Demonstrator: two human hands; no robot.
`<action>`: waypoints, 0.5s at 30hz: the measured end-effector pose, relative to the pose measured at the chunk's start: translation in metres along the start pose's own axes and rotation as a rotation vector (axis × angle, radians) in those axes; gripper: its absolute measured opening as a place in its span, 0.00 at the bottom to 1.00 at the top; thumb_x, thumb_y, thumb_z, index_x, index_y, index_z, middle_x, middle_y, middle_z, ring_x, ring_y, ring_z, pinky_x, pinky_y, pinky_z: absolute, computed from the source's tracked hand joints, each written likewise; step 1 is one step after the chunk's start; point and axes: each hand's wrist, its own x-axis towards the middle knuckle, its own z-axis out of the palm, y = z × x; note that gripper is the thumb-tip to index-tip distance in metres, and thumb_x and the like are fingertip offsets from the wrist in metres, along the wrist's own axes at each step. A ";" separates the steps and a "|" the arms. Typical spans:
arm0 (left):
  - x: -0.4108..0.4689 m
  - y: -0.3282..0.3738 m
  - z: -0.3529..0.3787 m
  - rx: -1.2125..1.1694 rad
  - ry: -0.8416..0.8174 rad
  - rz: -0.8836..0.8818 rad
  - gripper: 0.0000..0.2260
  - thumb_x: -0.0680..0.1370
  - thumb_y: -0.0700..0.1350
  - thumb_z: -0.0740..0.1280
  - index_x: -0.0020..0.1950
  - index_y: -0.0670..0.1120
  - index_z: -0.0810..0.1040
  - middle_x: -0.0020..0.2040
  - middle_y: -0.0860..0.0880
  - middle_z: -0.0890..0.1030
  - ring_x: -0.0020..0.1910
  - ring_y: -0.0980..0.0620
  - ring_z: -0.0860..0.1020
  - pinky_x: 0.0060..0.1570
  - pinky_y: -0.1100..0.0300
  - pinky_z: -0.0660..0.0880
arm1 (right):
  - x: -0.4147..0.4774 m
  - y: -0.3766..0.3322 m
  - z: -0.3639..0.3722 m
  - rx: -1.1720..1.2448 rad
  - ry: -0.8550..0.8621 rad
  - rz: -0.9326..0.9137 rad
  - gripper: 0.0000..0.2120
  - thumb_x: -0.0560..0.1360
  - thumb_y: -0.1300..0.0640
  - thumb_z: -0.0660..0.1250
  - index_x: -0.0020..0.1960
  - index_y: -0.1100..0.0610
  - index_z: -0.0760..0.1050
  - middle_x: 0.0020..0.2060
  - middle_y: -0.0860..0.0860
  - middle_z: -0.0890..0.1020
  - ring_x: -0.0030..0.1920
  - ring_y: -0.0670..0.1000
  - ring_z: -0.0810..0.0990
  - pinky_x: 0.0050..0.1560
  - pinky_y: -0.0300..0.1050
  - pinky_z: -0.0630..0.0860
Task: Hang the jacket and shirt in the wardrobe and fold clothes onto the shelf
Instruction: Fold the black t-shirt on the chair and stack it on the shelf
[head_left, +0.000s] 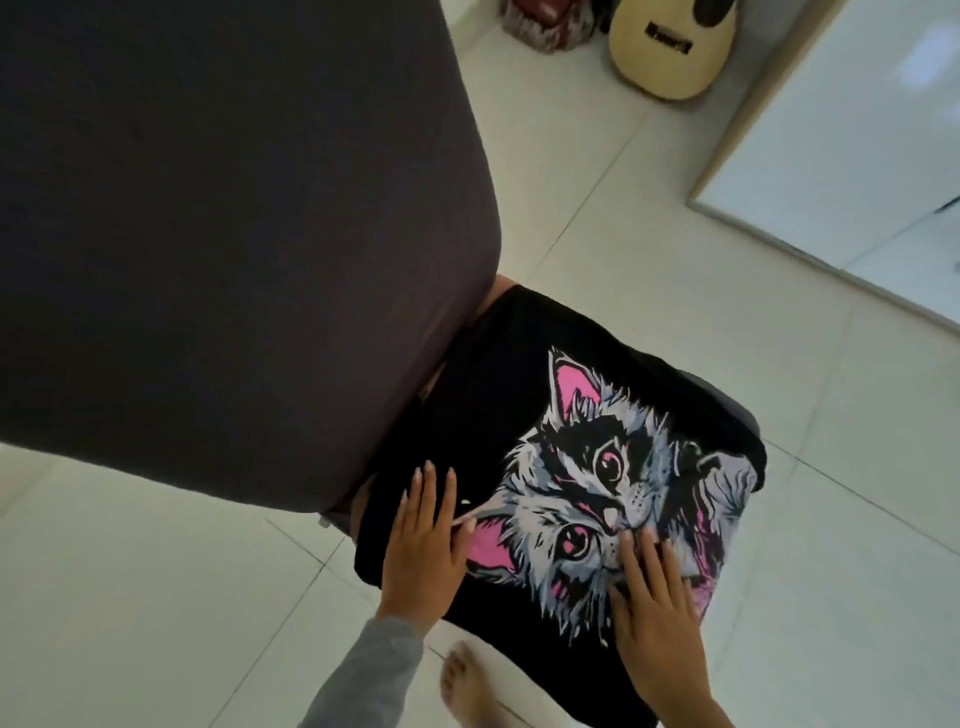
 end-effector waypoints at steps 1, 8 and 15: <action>-0.003 0.001 0.000 0.013 0.018 0.015 0.27 0.81 0.57 0.50 0.76 0.45 0.56 0.75 0.42 0.58 0.75 0.46 0.54 0.73 0.57 0.46 | -0.009 0.001 0.006 0.030 0.040 0.025 0.29 0.79 0.39 0.38 0.75 0.50 0.57 0.74 0.51 0.59 0.76 0.47 0.44 0.68 0.59 0.60; -0.038 0.001 0.020 0.041 0.204 -0.108 0.26 0.81 0.56 0.44 0.74 0.44 0.63 0.74 0.43 0.63 0.75 0.46 0.58 0.72 0.48 0.52 | -0.074 0.008 0.061 0.240 0.186 0.080 0.29 0.80 0.40 0.41 0.76 0.53 0.53 0.76 0.50 0.53 0.77 0.48 0.44 0.75 0.44 0.46; -0.063 0.005 0.024 -0.338 0.467 -0.402 0.22 0.79 0.46 0.63 0.70 0.38 0.65 0.70 0.38 0.65 0.68 0.38 0.64 0.63 0.41 0.67 | -0.126 -0.010 0.084 0.809 0.290 0.504 0.27 0.80 0.46 0.54 0.76 0.51 0.54 0.76 0.48 0.56 0.74 0.48 0.56 0.71 0.45 0.57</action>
